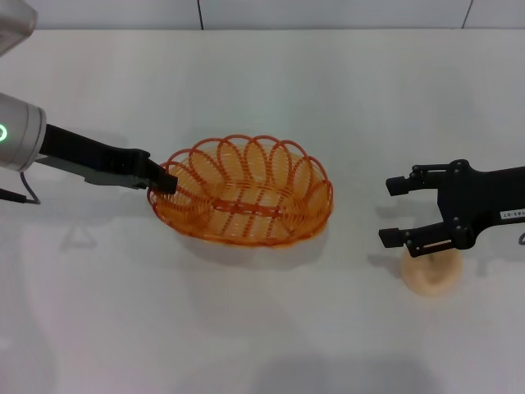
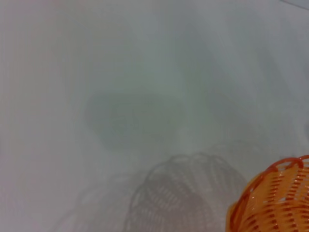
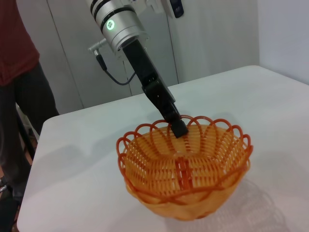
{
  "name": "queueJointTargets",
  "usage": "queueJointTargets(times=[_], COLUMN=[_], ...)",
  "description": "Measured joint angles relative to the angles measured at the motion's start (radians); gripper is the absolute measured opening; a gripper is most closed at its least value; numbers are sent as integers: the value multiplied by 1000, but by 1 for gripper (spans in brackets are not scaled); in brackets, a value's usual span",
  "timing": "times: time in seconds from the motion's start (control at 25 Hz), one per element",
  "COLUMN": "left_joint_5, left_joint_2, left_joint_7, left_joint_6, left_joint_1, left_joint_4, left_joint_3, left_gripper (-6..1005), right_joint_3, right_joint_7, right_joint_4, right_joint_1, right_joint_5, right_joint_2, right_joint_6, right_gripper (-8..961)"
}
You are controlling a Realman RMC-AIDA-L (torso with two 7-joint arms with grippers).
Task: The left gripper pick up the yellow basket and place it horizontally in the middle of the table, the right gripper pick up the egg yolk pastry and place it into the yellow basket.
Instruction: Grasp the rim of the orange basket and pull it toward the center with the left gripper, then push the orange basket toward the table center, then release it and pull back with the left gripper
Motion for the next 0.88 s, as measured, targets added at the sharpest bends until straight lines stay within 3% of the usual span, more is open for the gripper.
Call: queueJointTargets(times=[0.2,0.4,0.88], left_joint_5=[5,6,-3], left_joint_2=[-2,-19,-44], left_joint_7=[-18,-9,-8], left_joint_6=[-2,-49,-99], left_joint_1=[-4,-25,-30], left_joint_4=[-2,-69,-93], left_joint_3=[4,36,57], left_gripper=[81,78,77], right_joint_3=[0,0,-8], right_joint_7=[-3,-3,-3], right_joint_4=[0,0,1], right_joint_1=[0,4,0], right_joint_5=[0,0,0], right_joint_2=[-1,-1,-1], right_joint_6=[-1,-2,1], right_gripper=[827,827,827])
